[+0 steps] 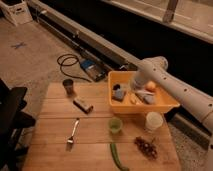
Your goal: Place brush in plastic cup
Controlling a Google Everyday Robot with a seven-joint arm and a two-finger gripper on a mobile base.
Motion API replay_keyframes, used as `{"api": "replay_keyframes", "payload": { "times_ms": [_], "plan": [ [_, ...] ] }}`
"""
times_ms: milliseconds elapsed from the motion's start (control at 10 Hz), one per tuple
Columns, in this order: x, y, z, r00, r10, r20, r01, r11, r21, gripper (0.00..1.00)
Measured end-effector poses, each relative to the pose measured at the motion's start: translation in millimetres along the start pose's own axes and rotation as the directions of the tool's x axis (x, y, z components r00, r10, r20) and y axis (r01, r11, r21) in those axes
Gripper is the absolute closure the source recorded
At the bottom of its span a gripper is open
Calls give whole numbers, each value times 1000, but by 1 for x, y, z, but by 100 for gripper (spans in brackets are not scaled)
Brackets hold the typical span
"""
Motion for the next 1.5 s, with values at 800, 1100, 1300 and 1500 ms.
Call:
{"api": "replay_keyframes", "payload": {
  "times_ms": [800, 1100, 1300, 1500],
  "plan": [
    [7, 58, -80, 993, -56, -101, 50, 997, -60, 100],
    [19, 96, -92, 993, -30, -111, 14, 989, -147, 100],
    [24, 121, -88, 996, -17, -86, -4, 972, -233, 100],
    [23, 139, -79, 998, -10, -64, -11, 950, -314, 100]
  ]
}}
